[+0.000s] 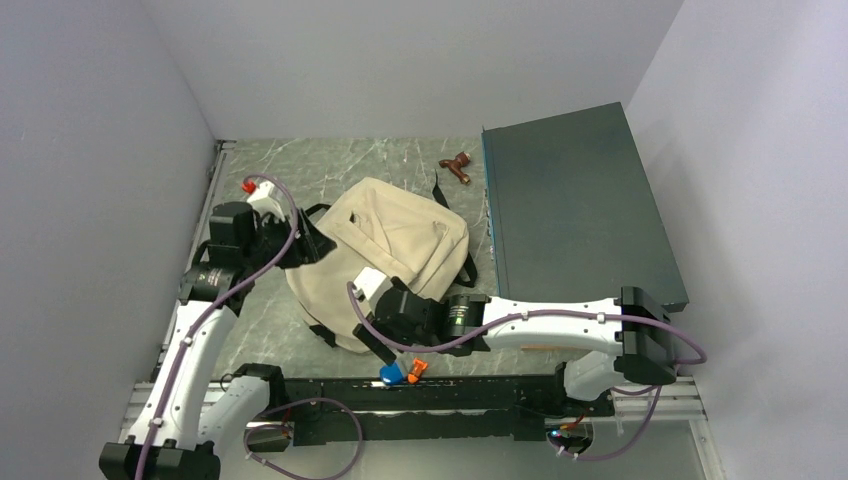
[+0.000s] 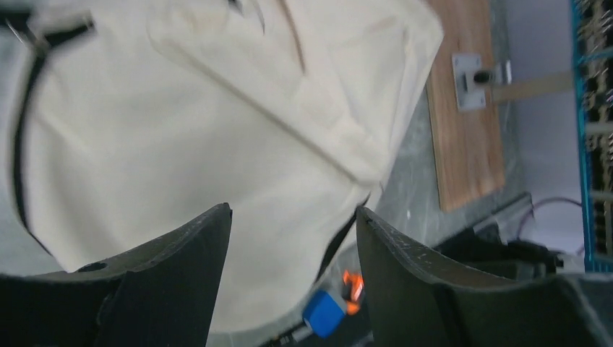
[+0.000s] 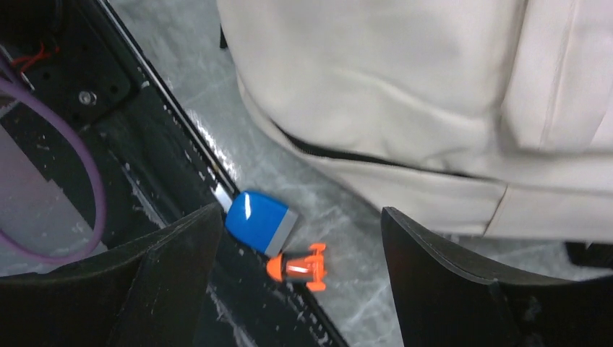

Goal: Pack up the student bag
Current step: Pick up the stationery from the center of the board.

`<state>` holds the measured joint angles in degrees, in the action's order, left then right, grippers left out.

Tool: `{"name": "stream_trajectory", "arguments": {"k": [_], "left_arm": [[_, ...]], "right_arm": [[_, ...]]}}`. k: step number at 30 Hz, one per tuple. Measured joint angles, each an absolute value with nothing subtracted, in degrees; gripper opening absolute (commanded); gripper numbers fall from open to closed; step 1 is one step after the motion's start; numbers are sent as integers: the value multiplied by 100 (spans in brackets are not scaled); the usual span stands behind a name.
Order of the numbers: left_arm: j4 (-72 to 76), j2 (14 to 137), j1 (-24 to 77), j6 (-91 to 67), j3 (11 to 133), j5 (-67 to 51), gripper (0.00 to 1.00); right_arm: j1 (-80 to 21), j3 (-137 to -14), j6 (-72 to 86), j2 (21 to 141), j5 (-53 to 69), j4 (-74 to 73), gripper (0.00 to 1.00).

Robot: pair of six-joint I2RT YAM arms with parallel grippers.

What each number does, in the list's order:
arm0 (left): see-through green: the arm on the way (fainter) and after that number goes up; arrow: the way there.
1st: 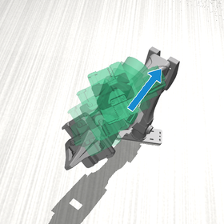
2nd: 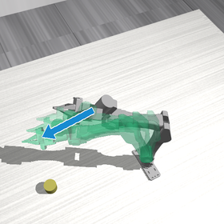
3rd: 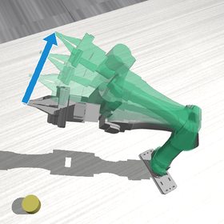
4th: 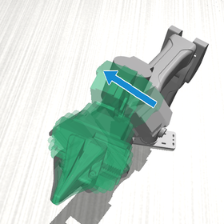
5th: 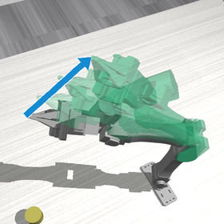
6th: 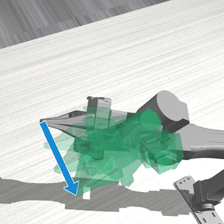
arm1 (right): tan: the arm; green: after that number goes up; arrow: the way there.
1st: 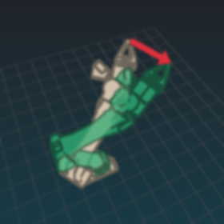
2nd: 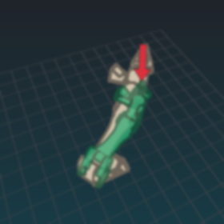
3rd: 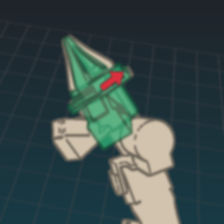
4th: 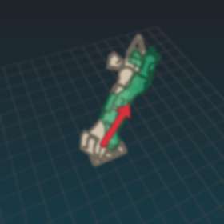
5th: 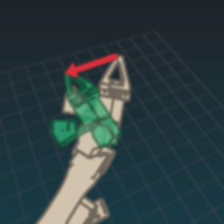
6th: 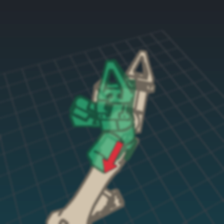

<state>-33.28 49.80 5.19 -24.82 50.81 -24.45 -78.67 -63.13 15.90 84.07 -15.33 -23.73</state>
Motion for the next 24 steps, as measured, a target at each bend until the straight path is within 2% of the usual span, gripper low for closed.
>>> {"name": "stream_trajectory", "arguments": {"k": [5, 6, 7, 8, 11, 12, 15, 18, 19, 22, 24], "left_arm": [[-3634, 4764, 517, -2764, 4397, -2917, 67], [-3623, 4665, 517, -2858, 4309, -2954, 69], [-3601, 4563, 517, -2974, 4239, -2991, 78], [-3500, 4442, 523, -3111, 4158, -3035, 81], [-3227, 4342, 604, -3573, 4091, -3050, 83], [-3175, 4429, 646, -3677, 4128, -3013, 81], [-3179, 5065, 768, -4025, 4453, -2805, 68], [-3409, 6163, 878, -4418, 5203, -2473, 65], [-3557, 6545, 932, -4510, 5507, -2338, 68], [-4001, 7590, 1247, -4801, 6427, -1839, 84], [-4274, 8034, 1490, -4965, 6840, -1522, 90]], "right_arm": [[-7669, -6613, 2154, 8444, -1625, -3197, 79], [-7575, -6803, 2204, 8488, -1710, -3336, 78], [-7485, -7048, 2226, 8552, -1826, -3457, 75], [-7426, -7247, 2233, 8604, -1927, -3511, 73], [-7249, -7918, 2209, 8783, -2285, -3667, 65], [-7225, -8082, 2189, 8820, -2397, -3704, 63], [-7146, -8374, 2082, 8903, -2665, -3774, 57], [-7050, -8482, 1946, 8967, -2808, -3789, 55], [-6993, -8493, 1894, 8989, -2838, -3789, 54], [-6807, -8582, 1747, 9120, -2967, -3804, 54], [-6716, -8685, 1653, 9233, -3028, -3809, 54]]}}
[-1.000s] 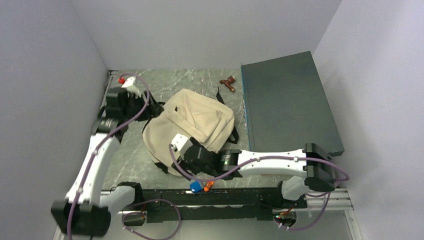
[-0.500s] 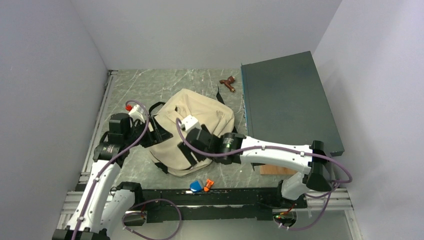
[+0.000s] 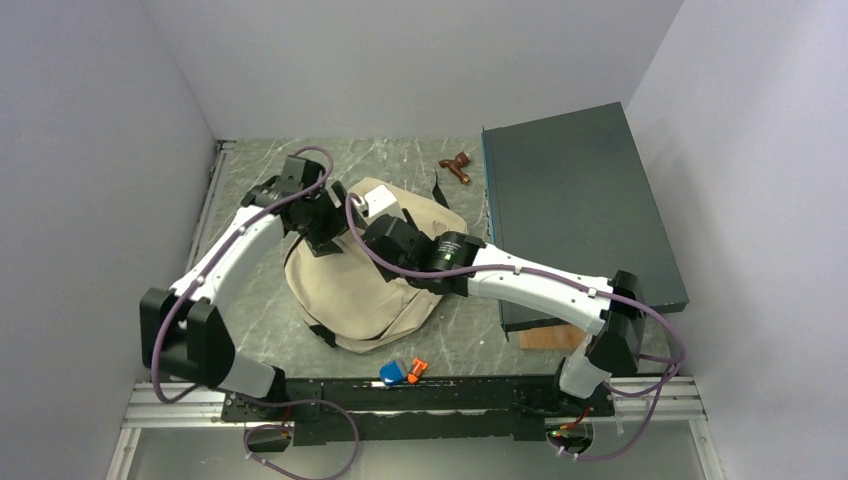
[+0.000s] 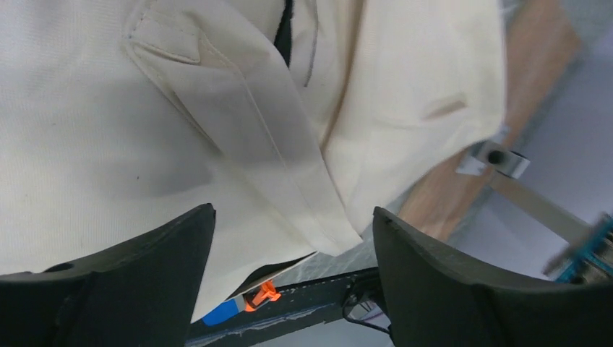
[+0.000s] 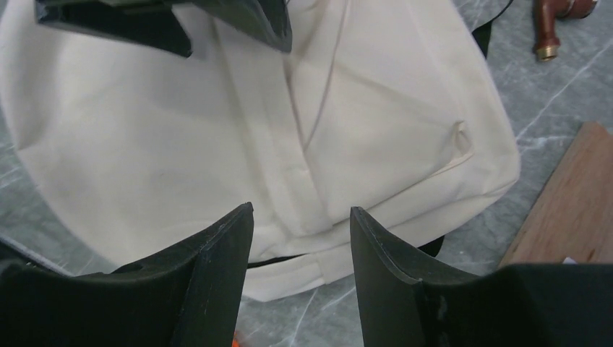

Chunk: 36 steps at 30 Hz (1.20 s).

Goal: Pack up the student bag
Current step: Pick up the stationery from the center of the board.

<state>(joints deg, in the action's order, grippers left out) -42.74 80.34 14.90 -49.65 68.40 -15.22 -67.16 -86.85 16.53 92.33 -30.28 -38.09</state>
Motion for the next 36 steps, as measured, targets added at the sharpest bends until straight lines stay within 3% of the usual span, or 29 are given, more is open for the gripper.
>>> {"name": "stream_trajectory", "arguments": {"k": [3, 7, 9, 11, 14, 20, 23, 27, 36], "left_arm": [[-4980, 8624, 1846, -5205, 7546, -969, 88], [-5741, 9400, 2141, -5406, 8508, -388, 69], [-5889, 9631, 2220, -5470, 8611, -183, 66], [-6040, 9714, 2261, -5522, 8530, -21, 58], [-6040, 9710, 2292, -5531, 8305, 121, 35], [-5135, 8873, 2296, -5330, 7242, 224, 19], [-4029, 7931, 2303, -5151, 6147, 21, 5], [-2718, 6984, 2298, -4910, 4993, -340, 0], [-1498, 6595, 2093, -4783, 4125, -808, 0]], "right_arm": [[-6630, -8724, 1553, 9301, -3063, -3791, 54], [-6619, -8724, 1439, 9303, -3061, -3723, 54], [-6619, -8724, 1387, 9303, -3059, -3680, 54], [-6617, -8724, 1356, 9303, -3059, -3640, 54], [-6604, -8724, 1319, 9303, -3057, -3632, 54], [-6563, -8720, 1282, 9303, -2954, -3509, 55], [-6528, -8698, 1288, 9306, -2768, -3385, 55], [-6399, -8689, 1361, 9432, -2447, -3120, 52], [-6298, -8678, 1610, 10280, -2355, -2867, 51]]}}
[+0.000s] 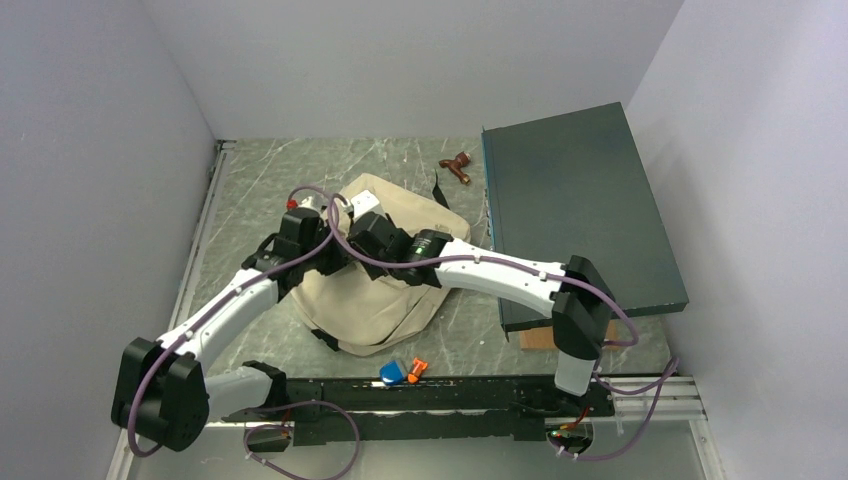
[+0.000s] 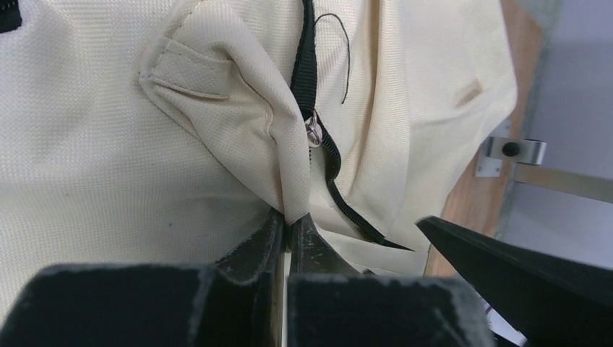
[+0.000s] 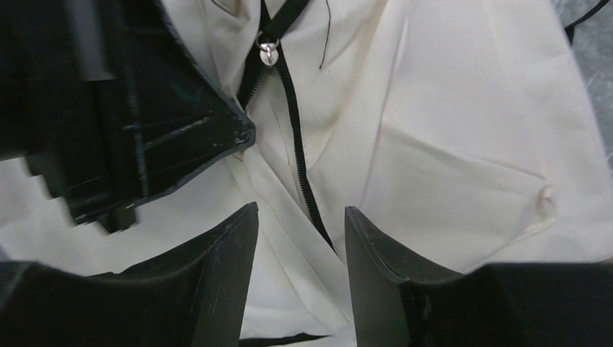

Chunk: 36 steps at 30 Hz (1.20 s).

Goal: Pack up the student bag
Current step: Pick up the stationery from the center of the board.

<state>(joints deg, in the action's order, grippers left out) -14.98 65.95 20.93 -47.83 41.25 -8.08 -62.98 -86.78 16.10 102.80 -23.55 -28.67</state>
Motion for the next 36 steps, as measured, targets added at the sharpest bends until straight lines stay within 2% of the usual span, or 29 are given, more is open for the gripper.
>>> {"name": "stream_trajectory", "arguments": {"k": [4, 8, 19, 22, 29, 33, 34, 35, 36], "left_arm": [[-834, 6263, 1859, -4838, 3568, -1186, 0], [-397, 6152, 1710, -4877, 3277, -1476, 0], [-117, 6010, 1647, -4871, 3044, -1627, 0], [-117, 5999, 1647, -4871, 3041, -1629, 0], [-117, 5935, 1647, -4871, 3006, -1629, 0], [-102, 5867, 1647, -4871, 2947, -1629, 0], [-102, 5863, 1647, -4873, 2943, -1629, 0], [-99, 5863, 1645, -4871, 2943, -1629, 0], [-102, 5863, 1645, -4871, 2943, -1629, 0]], "right_arm": [[-6305, -8449, 1719, 10331, -2495, -2637, 52], [-6326, -8412, 1756, 10331, -2694, -2394, 60], [-6342, -8722, 1739, 10967, -3114, -2010, 64], [-6342, -8783, 1647, 11083, -3258, -1940, 62], [-6425, -8919, 1568, 11323, -3859, -1911, 33], [-6423, -8803, 1511, 11323, -4091, -1765, 24], [-6425, -8799, 1470, 11323, -4128, -1728, 14], [-6423, -8799, 1415, 11321, -4150, -1691, 0], [-6423, -8799, 1343, 11323, -4156, -1656, 0]]}}
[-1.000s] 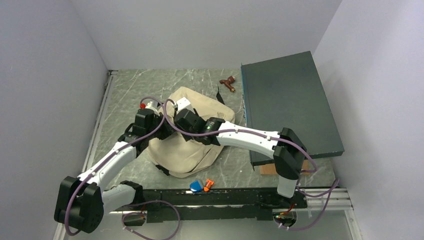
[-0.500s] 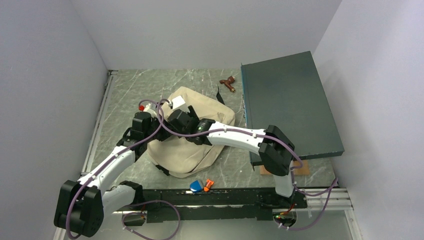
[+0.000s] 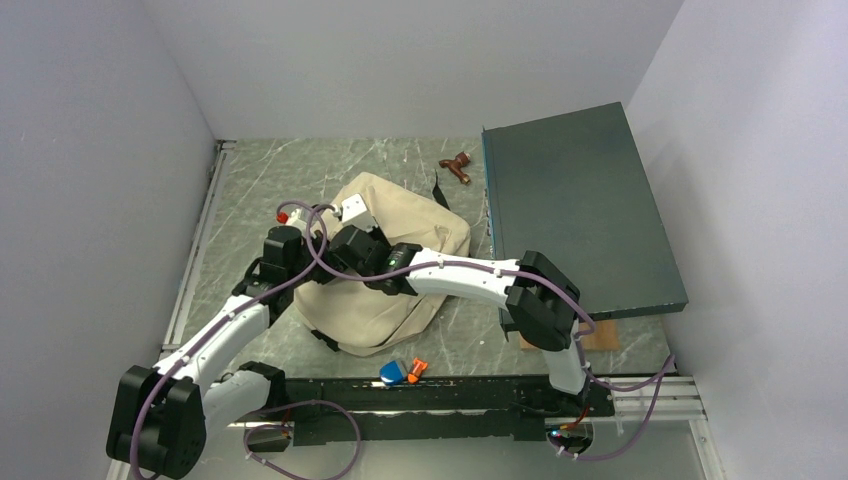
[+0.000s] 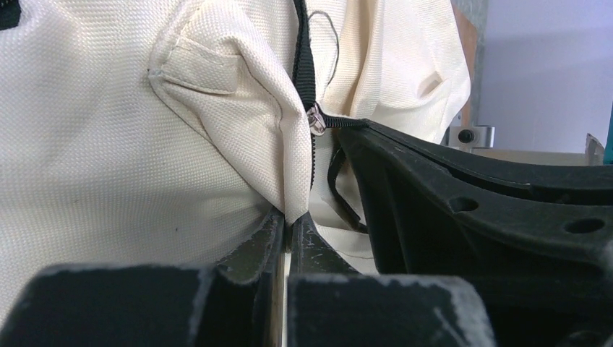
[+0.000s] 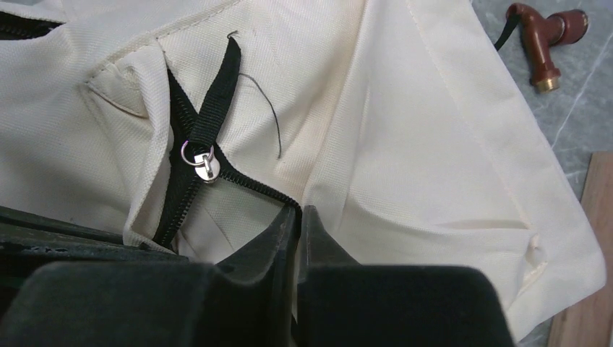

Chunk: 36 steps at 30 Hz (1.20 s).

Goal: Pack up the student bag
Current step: Pick up the stationery from the center of the board.

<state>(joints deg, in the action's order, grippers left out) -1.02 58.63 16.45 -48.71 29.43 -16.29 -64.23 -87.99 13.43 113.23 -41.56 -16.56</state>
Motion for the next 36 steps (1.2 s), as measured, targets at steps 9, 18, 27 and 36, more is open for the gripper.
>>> {"name": "stream_trajectory", "arguments": {"k": [9, 18, 27, 36], "left_arm": [[-128, 5870, 1616, -4827, 2945, -1653, 0], [-259, 6053, 1592, -4569, 3120, -1881, 0], [-969, 6047, 1535, -3924, 3570, -2246, 57], [-1627, 3199, 2069, -3953, 2689, -2569, 54]], "right_arm": [[-6418, -8816, 760, 11249, -4143, -1675, 0], [-6379, -8860, 233, 10641, -3913, -1907, 0], [-6300, -8755, -47, 10475, -3492, -1942, 0], [-6222, -8702, 49, 10468, -3240, -1920, 0]]}}
